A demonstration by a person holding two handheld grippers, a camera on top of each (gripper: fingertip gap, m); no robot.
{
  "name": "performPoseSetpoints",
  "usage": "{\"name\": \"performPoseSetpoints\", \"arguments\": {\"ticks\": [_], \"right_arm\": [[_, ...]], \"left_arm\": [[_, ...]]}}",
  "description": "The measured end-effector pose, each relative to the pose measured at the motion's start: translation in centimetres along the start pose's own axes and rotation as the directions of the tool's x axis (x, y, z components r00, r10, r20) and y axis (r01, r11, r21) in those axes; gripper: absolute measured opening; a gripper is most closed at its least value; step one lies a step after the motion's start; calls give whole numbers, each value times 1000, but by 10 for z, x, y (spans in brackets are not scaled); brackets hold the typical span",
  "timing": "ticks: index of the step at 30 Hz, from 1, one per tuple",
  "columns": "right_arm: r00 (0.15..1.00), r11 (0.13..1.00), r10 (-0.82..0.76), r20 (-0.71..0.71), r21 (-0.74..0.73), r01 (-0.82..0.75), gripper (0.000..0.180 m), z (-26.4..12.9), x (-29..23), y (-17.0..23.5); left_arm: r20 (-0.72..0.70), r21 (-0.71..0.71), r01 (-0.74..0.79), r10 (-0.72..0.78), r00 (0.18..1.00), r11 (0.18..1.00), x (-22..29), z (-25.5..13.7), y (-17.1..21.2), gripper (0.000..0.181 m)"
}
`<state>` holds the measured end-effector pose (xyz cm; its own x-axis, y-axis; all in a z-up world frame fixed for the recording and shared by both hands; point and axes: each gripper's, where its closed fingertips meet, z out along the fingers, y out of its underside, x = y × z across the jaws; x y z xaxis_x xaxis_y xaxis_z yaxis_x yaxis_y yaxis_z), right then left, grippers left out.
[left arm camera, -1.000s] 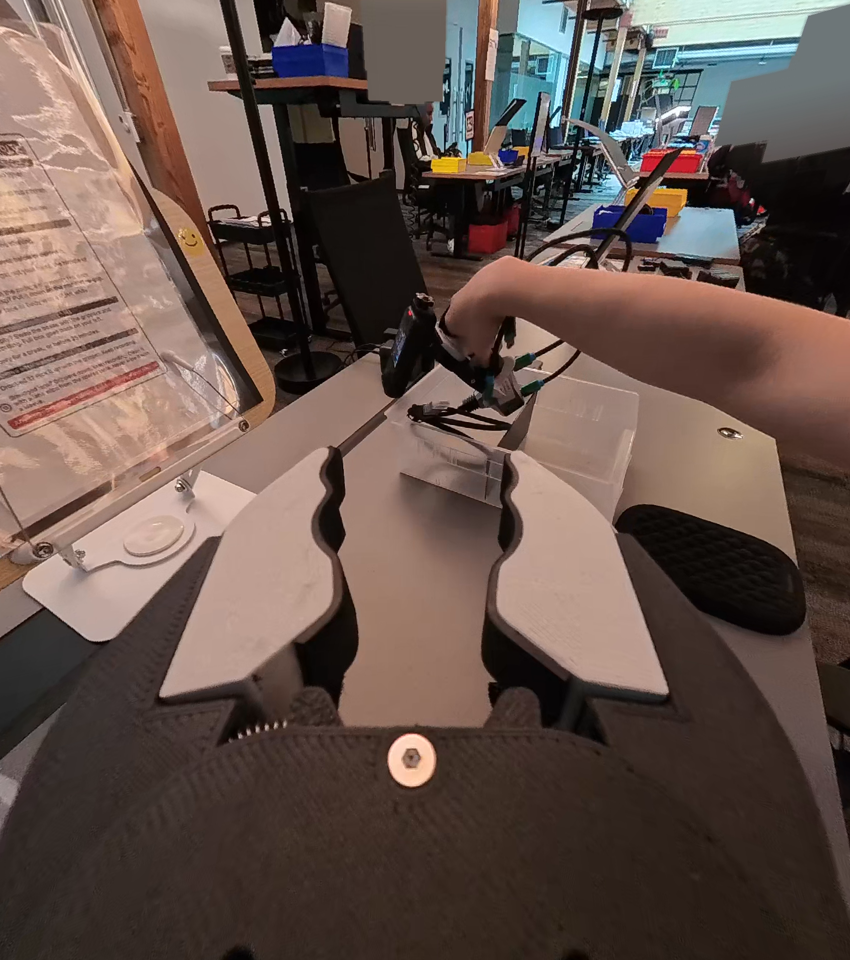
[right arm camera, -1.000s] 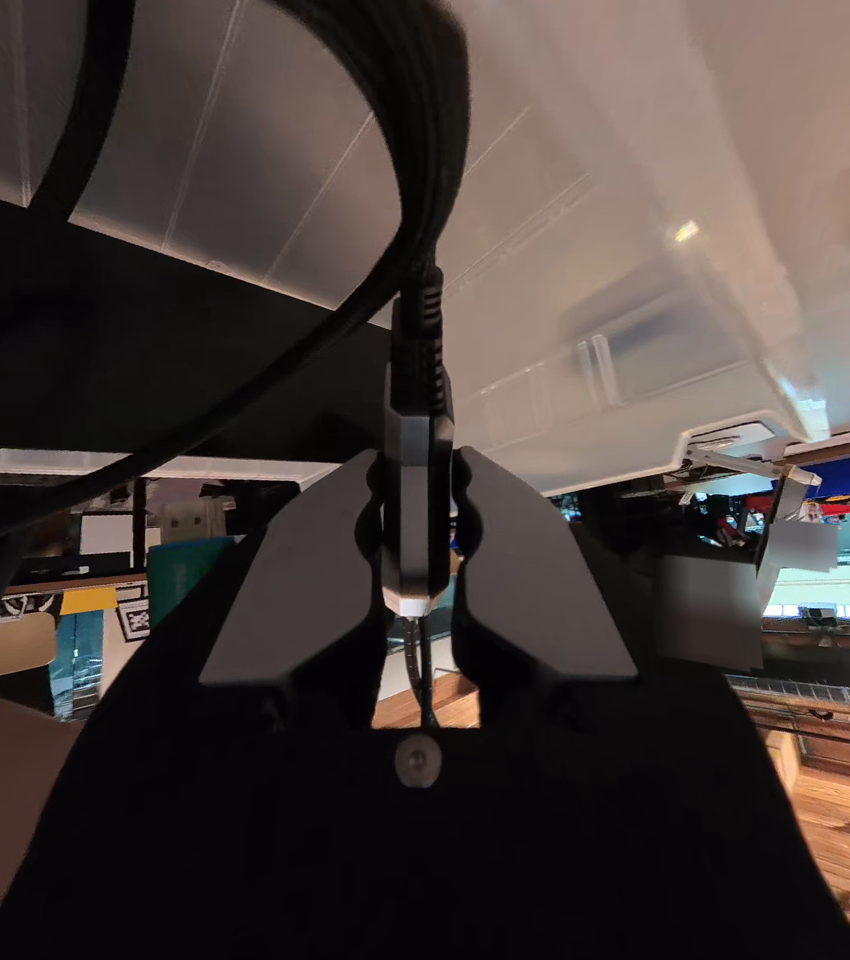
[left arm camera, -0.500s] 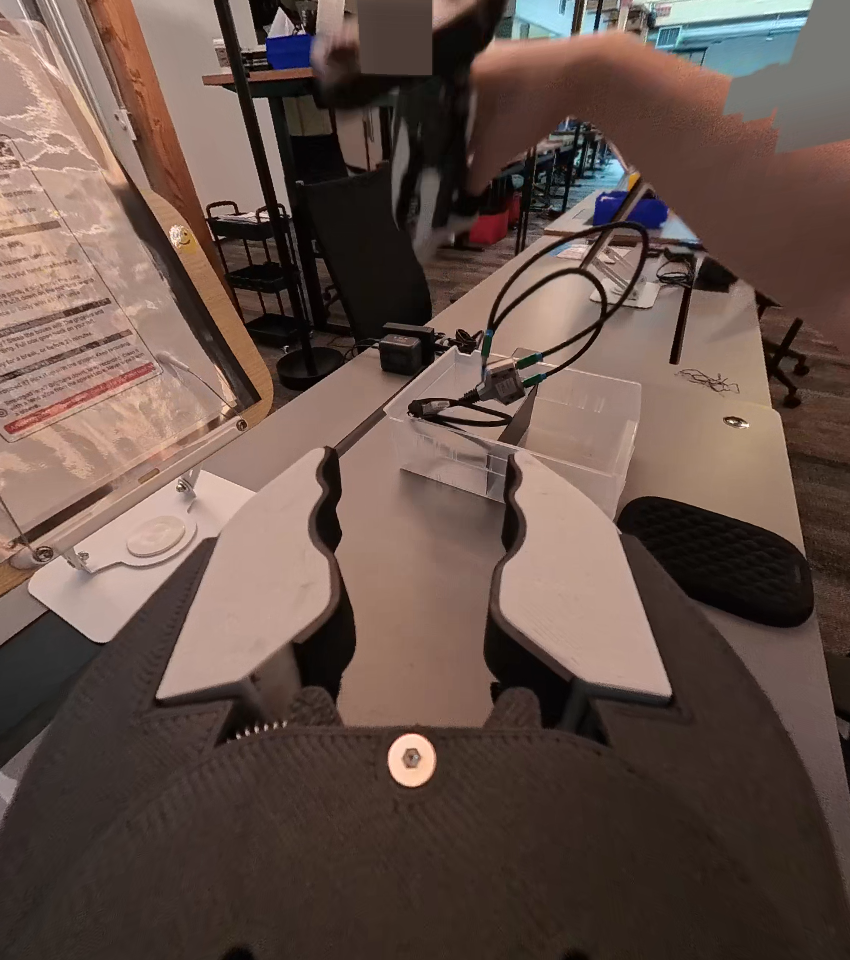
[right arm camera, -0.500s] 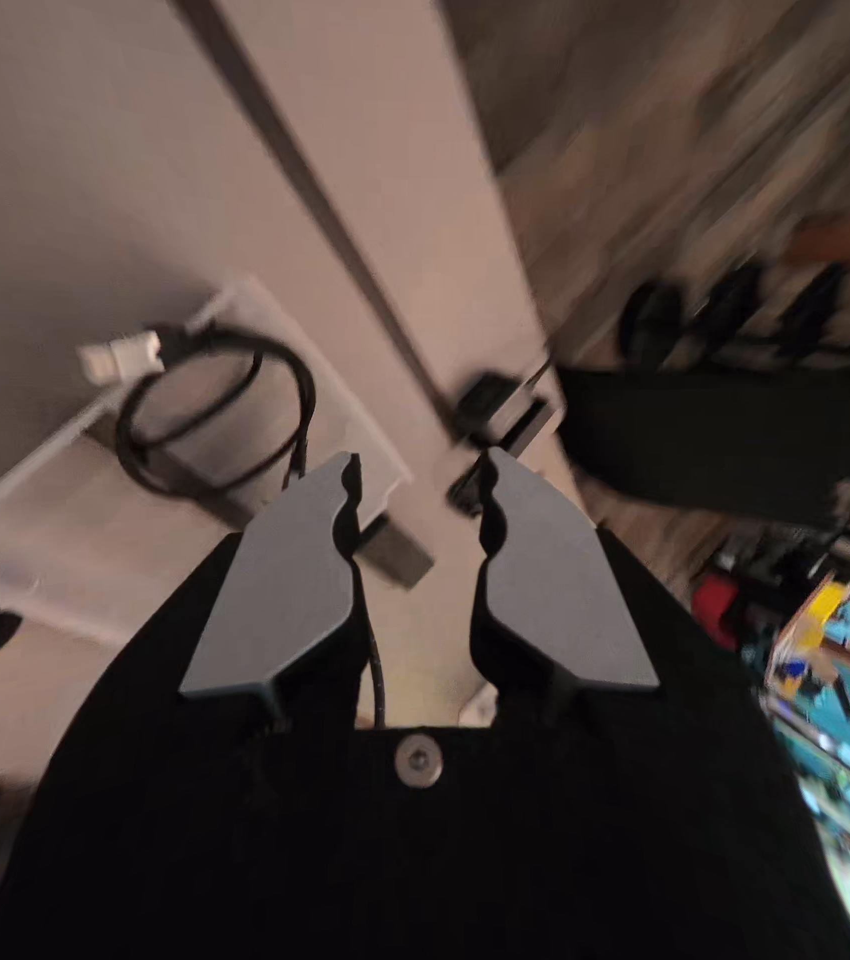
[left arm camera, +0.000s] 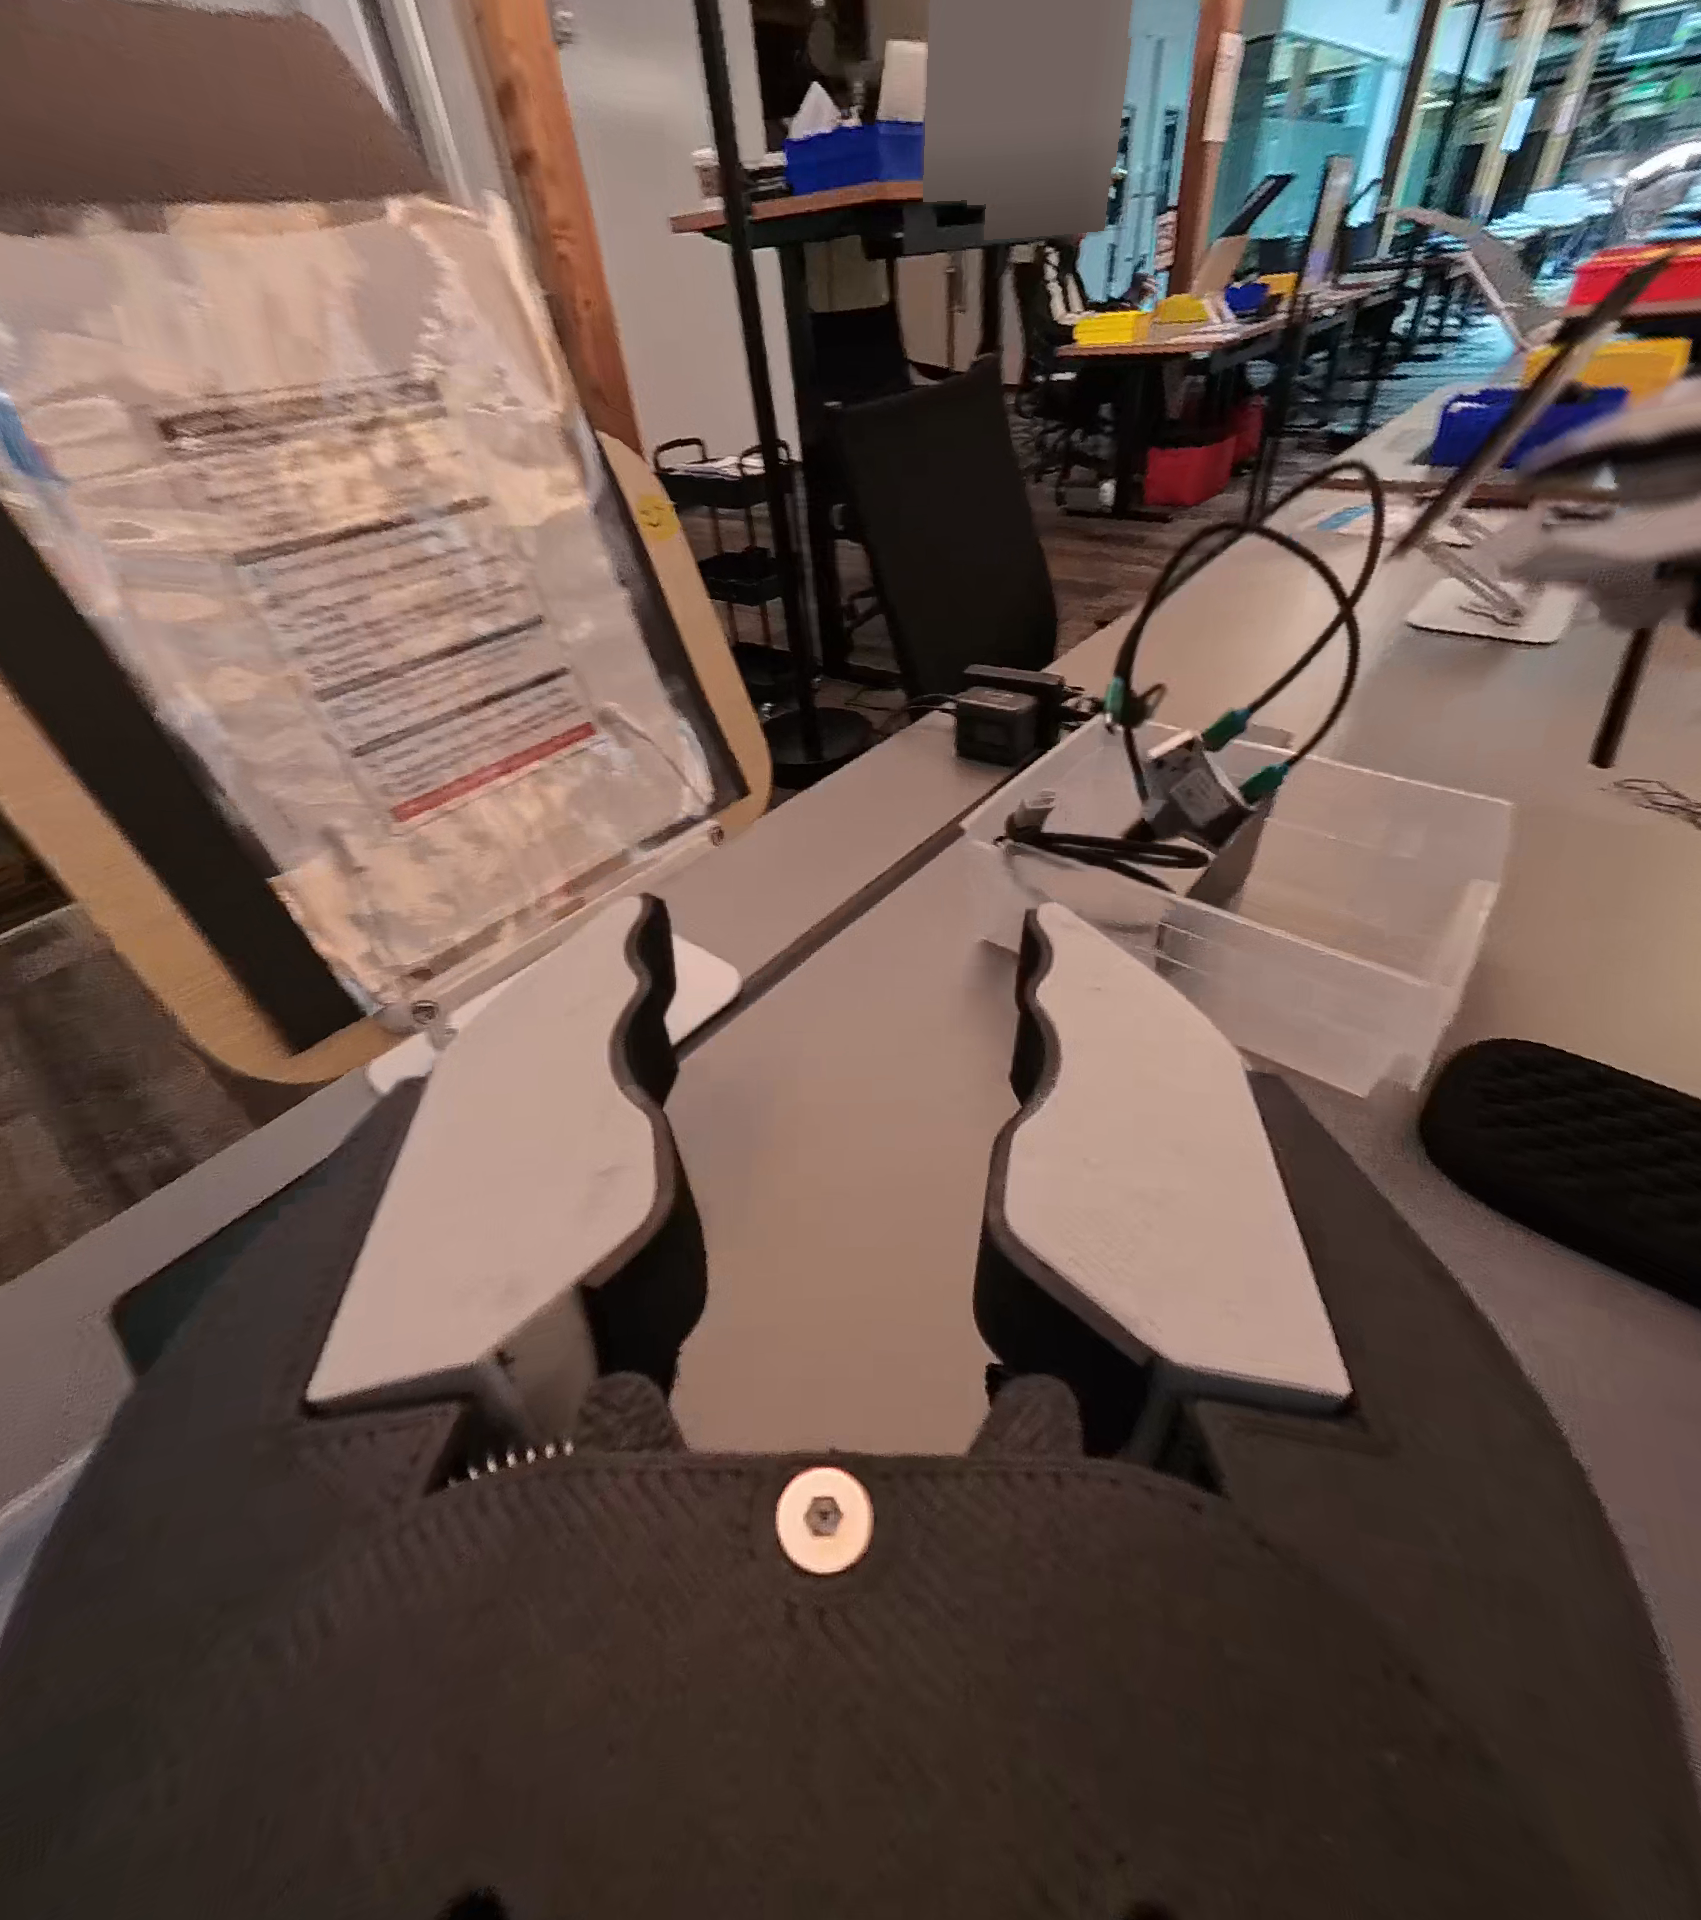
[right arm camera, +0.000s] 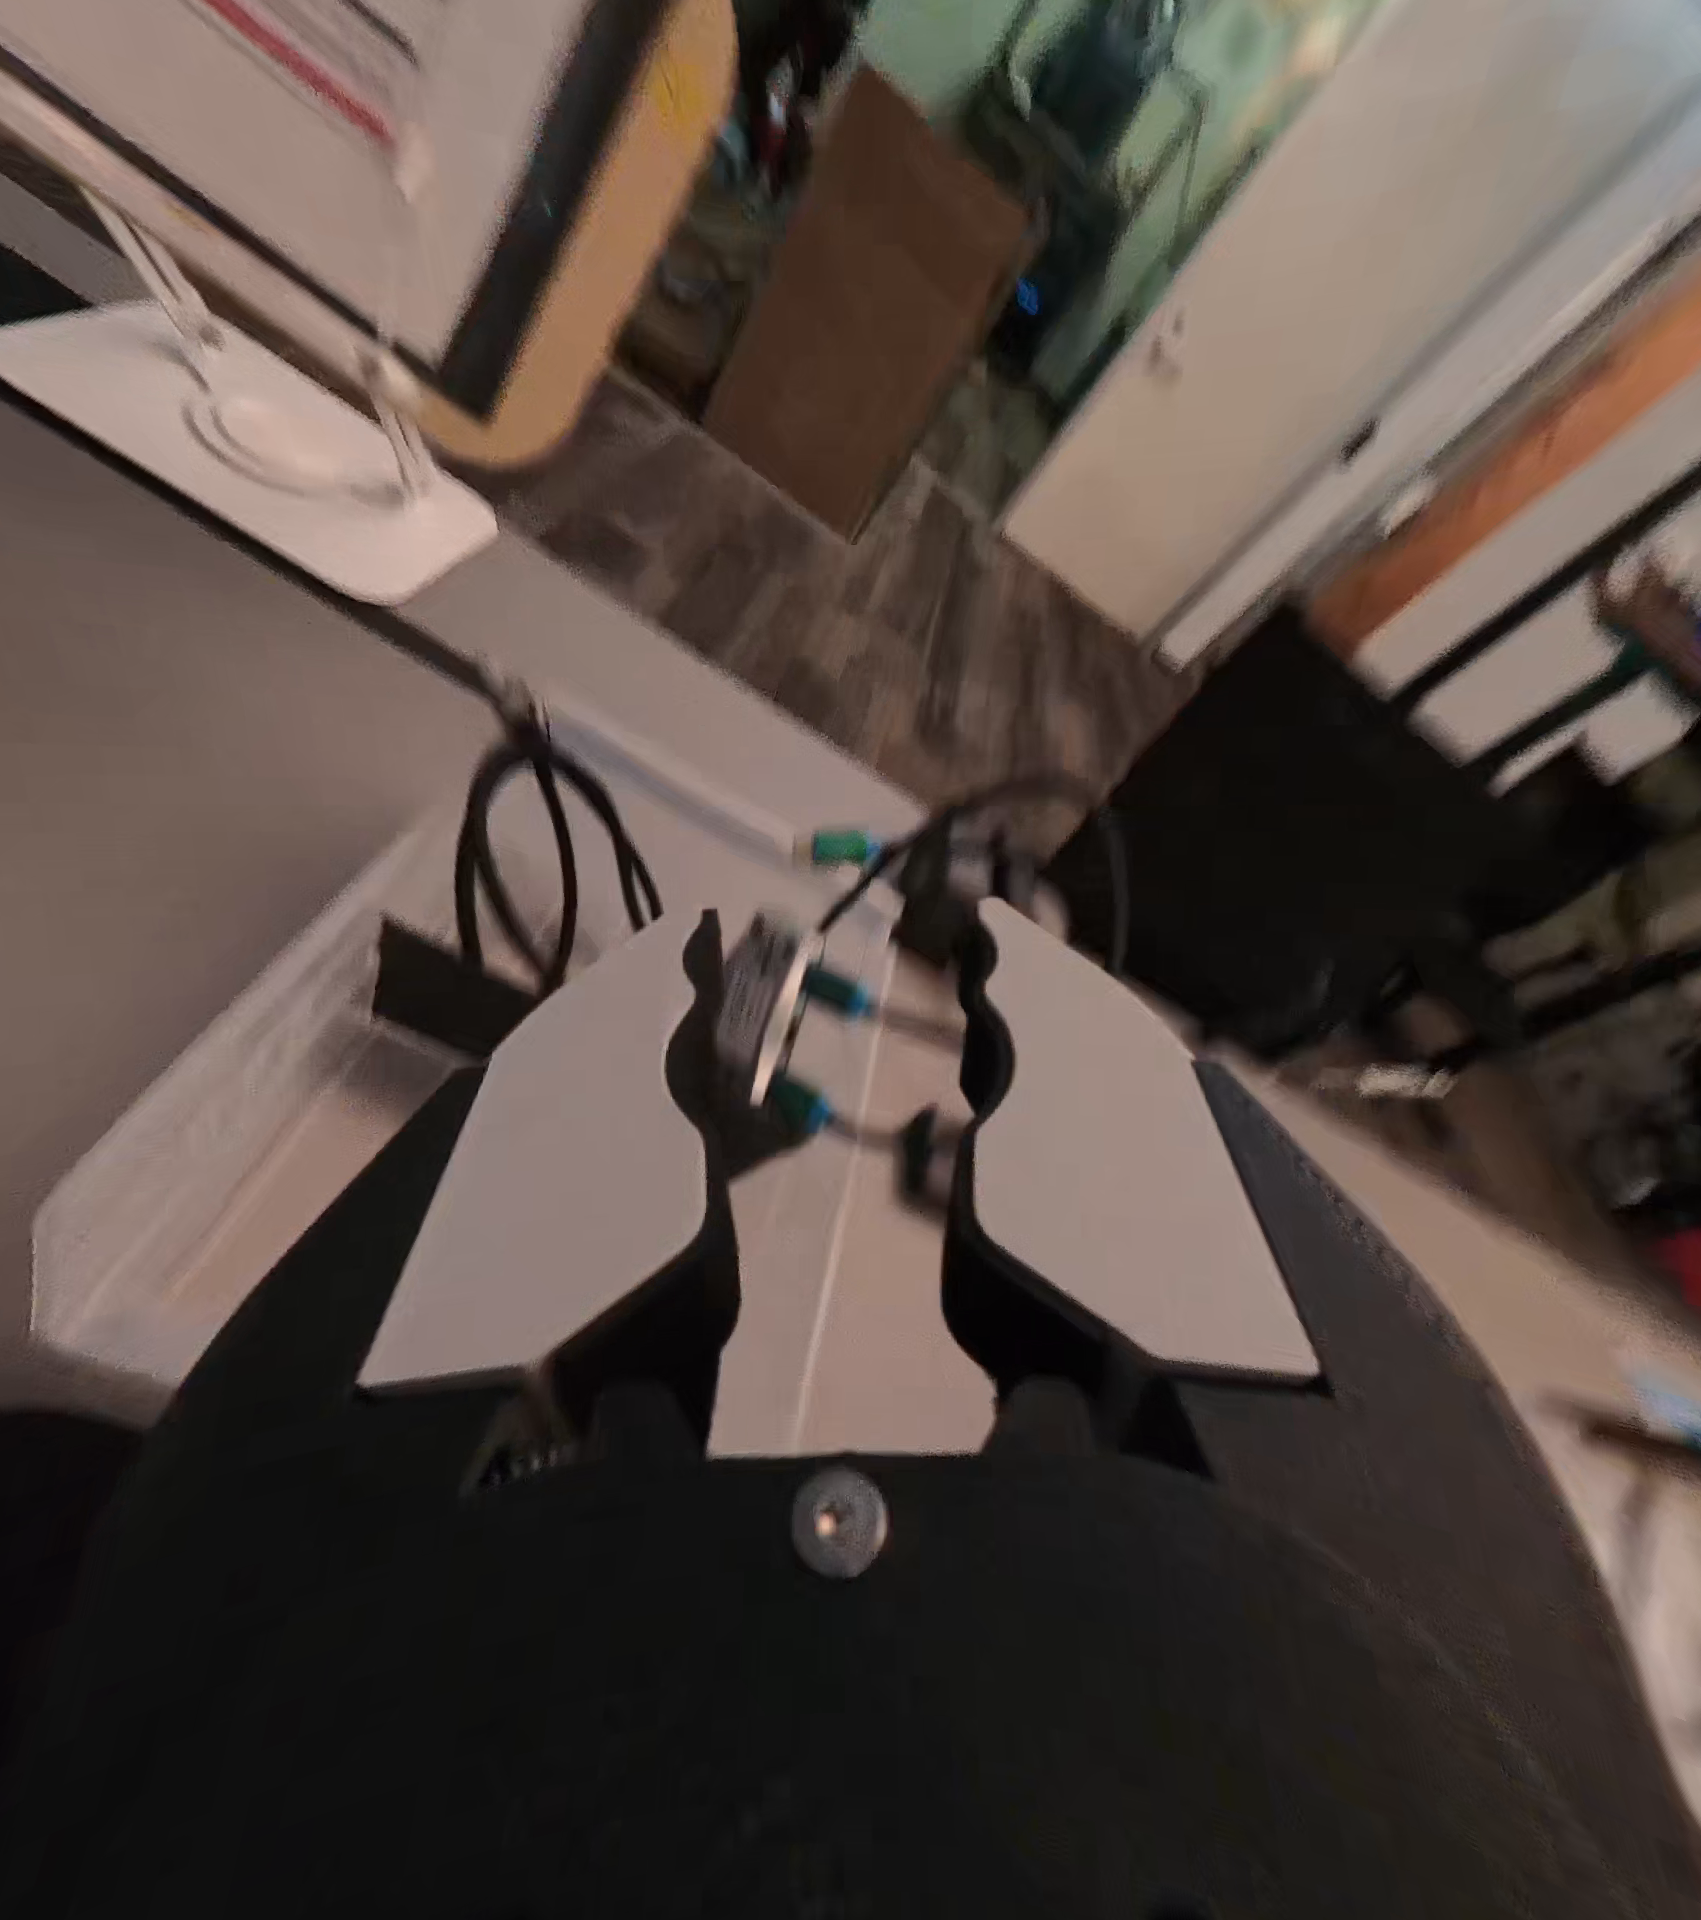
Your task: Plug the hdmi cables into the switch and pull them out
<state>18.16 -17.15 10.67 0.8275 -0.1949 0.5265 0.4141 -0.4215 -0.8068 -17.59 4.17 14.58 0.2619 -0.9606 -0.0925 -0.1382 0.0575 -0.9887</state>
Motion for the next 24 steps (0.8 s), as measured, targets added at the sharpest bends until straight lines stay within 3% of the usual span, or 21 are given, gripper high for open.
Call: {"name": "performPoseSetpoints", "arguments": {"ticks": [2,5,8,14,17,20,23,24], "right_arm": [[987,984,162,17,-74,-160,45,8,9,57],[939,937,345,7,-61,-344,45,31,30,102],[874,874,486,-4,6,-486,45,57,58,119],[585,594,805,102,-125,-795,67,128,102,139],[513,520,854,92,-180,-835,67,149,120,138],[580,572,814,35,-225,-789,63,151,132,120],[791,790,611,24,54,-611,46,131,129,51],[863,860,505,3,82,-504,40,131,117,38]], "left_arm": [[19,32,1,-2,1000,999,-5,-10,-7,62],[14,67,26,-27,1000,997,-7,-21,-13,61],[22,77,35,-37,999,996,-10,-28,-15,61],[38,67,40,-43,998,997,-13,-32,-12,60],[44,45,40,-42,998,998,-15,-28,-8,61],[63,11,30,-30,998,999,-18,-21,-2,60],[76,-6,7,-7,997,1000,-17,-15,1,60],[72,-9,2,-2,997,1000,-16,-13,1,60]]}}
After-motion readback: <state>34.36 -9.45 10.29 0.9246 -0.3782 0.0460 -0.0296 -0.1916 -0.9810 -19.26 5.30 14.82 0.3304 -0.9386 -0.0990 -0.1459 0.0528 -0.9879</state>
